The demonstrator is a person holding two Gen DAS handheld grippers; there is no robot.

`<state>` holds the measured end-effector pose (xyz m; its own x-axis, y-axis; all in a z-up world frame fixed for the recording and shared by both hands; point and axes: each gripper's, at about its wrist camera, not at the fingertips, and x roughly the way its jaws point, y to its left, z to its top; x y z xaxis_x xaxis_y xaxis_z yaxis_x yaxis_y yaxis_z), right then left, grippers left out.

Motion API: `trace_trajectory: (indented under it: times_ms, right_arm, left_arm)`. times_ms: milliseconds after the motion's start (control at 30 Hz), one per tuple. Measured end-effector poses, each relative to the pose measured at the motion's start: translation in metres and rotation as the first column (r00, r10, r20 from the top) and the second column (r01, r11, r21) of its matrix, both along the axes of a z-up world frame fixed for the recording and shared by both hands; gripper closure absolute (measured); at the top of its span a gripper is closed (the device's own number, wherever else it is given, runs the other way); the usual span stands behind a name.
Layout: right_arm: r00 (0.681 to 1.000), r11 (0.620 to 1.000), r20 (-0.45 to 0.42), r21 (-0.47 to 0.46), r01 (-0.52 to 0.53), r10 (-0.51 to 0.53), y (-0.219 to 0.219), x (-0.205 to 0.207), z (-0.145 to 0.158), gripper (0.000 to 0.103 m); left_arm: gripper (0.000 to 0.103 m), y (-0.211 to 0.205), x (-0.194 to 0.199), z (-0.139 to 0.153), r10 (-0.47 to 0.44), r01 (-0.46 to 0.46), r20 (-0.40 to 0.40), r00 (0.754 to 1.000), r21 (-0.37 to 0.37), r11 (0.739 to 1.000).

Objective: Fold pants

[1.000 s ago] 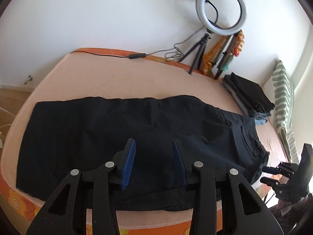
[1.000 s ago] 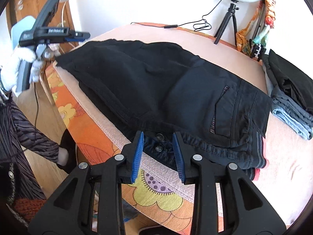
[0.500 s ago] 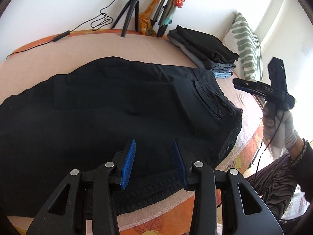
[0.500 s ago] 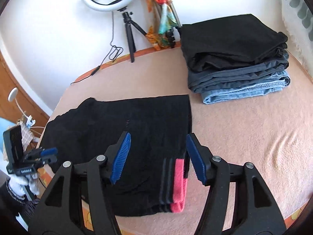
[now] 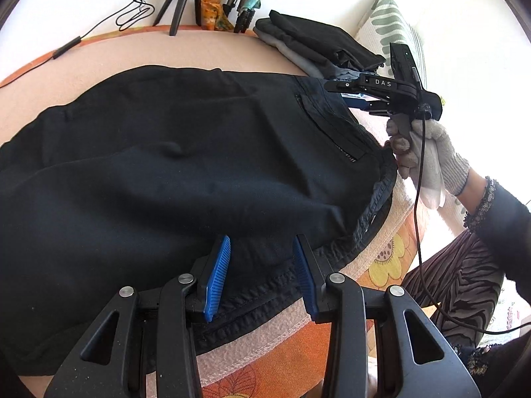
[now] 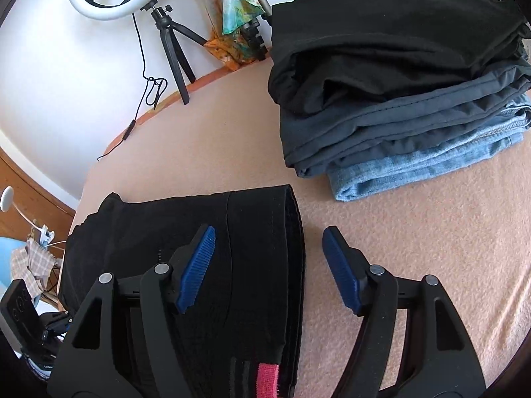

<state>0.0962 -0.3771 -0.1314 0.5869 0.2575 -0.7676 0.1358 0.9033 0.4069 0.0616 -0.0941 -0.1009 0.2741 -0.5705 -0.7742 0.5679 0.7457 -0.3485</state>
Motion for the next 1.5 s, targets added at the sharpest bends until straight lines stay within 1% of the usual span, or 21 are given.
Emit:
trace_trajectory:
  times_ms: [67, 167, 233, 267, 300, 333, 467, 567, 600, 667, 800, 867, 967, 1033, 1067, 1133, 1200, 1300, 1400, 1433, 1500]
  right_arm:
    - [1.000, 1.000, 0.006, 0.020, -0.017, 0.017, 0.002, 0.003, 0.000, 0.033]
    - [1.000, 0.999, 0.002, 0.033, -0.024, 0.024, 0.003, 0.004, -0.002, 0.047]
    - [0.999, 0.999, -0.013, 0.045, -0.028, 0.029, 0.006, 0.007, -0.006, 0.074]
    - [0.999, 0.999, -0.014, 0.042, -0.029, 0.029, 0.007, 0.007, -0.006, 0.078]
    - [1.000, 0.999, -0.014, 0.023, -0.027, 0.028, 0.009, 0.006, -0.005, 0.087]
    - [0.999, 1.000, -0.012, 0.003, -0.031, 0.031, 0.011, 0.004, -0.001, 0.091]
    - [0.999, 0.994, 0.026, -0.110, -0.021, 0.023, 0.028, -0.004, 0.027, 0.095]
    - [0.997, 0.976, 0.069, -0.219, -0.006, 0.021, 0.039, -0.010, 0.049, 0.096]
    - [0.997, 0.965, 0.074, -0.262, -0.012, 0.032, 0.044, -0.010, 0.051, 0.097]
    - [0.998, 0.944, 0.040, -0.328, -0.029, 0.044, 0.051, -0.007, 0.043, 0.097]
    - [1.000, 0.953, -0.019, -0.302, -0.005, -0.001, 0.042, -0.001, 0.020, 0.096]
    - [1.000, 0.949, -0.019, -0.314, -0.016, 0.011, 0.041, -0.002, 0.021, 0.094]
    - [1.000, 0.947, -0.015, -0.320, -0.012, 0.008, 0.040, -0.006, 0.027, 0.088]
    - [1.000, 0.946, -0.015, -0.324, -0.016, 0.012, 0.042, -0.009, 0.030, 0.081]
    - [1.000, 0.943, -0.017, -0.331, -0.021, 0.016, 0.044, -0.010, 0.031, 0.078]
    - [0.999, 0.941, -0.011, -0.336, -0.036, 0.034, 0.052, -0.015, 0.035, 0.066]
    - [0.999, 0.933, -0.002, -0.358, -0.049, 0.051, 0.061, -0.018, 0.040, 0.060]
    - [0.997, 0.925, 0.017, -0.375, -0.061, 0.073, 0.071, -0.023, 0.049, 0.053]
    - [0.997, 0.927, 0.045, -0.371, -0.045, 0.066, 0.076, -0.028, 0.060, 0.048]
    - [0.996, 0.928, 0.056, -0.370, -0.039, 0.064, 0.077, -0.031, 0.065, 0.048]
    - [0.995, 0.936, 0.077, -0.352, -0.026, 0.056, 0.079, -0.034, 0.073, 0.047]
  left_arm:
    - [0.066, -0.002, -0.001, 0.000, -0.003, 0.003, 0.003, 1.000, 0.002, 1.000]
    - [0.066, -0.003, -0.001, -0.001, -0.007, 0.007, 0.012, 1.000, 0.009, 1.000]
    - [0.066, -0.003, -0.001, -0.001, -0.005, 0.005, 0.011, 1.000, 0.007, 1.000]
    - [0.066, -0.003, 0.000, -0.001, -0.003, 0.003, 0.009, 1.000, 0.005, 1.000]
    - [0.066, -0.002, -0.001, -0.001, -0.002, 0.002, 0.008, 1.000, 0.003, 1.000]
    - [0.066, -0.002, -0.001, -0.002, -0.003, 0.003, 0.009, 1.000, 0.004, 1.000]
    - [0.066, -0.002, 0.000, -0.001, -0.007, 0.007, 0.011, 1.000, 0.008, 1.000]
    - [0.066, -0.001, -0.002, -0.001, -0.015, 0.015, 0.004, 1.000, 0.003, 1.000]
    - [0.066, -0.001, -0.002, -0.001, -0.021, 0.021, 0.005, 1.000, 0.005, 1.000]
    - [0.066, -0.001, -0.004, -0.001, -0.026, 0.026, 0.013, 1.000, 0.007, 1.000]
    - [0.066, 0.003, -0.005, 0.001, -0.011, 0.011, 0.008, 1.000, 0.005, 1.000]
    - [0.066, 0.009, -0.008, 0.003, 0.019, -0.019, 0.015, 1.000, 0.005, 1.000]
    - [0.066, 0.027, -0.009, 0.013, 0.079, -0.079, 0.027, 0.996, -0.030, 0.996]
    - [0.065, 0.044, -0.009, 0.019, 0.132, -0.130, 0.028, 0.991, -0.062, 0.990]
    - [0.065, 0.053, -0.009, 0.023, 0.162, -0.159, 0.025, 0.987, -0.082, 0.984]
    - [0.064, 0.074, -0.006, 0.028, 0.232, -0.230, 0.005, 0.973, -0.118, 0.966]
    - [0.059, 0.094, -0.005, 0.032, 0.304, -0.302, -0.007, 0.953, -0.143, 0.943]
    - [0.057, 0.122, -0.004, 0.038, 0.401, -0.396, -0.008, 0.916, -0.165, 0.903]
    - [0.054, 0.158, -0.002, 0.039, 0.501, -0.502, -0.059, 0.864, -0.194, 0.843]
    - [0.054, 0.170, -0.002, 0.038, 0.537, -0.540, -0.073, 0.840, -0.197, 0.818]
    - [0.054, 0.197, -0.005, 0.038, 0.616, -0.623, -0.102, 0.781, -0.207, 0.755]
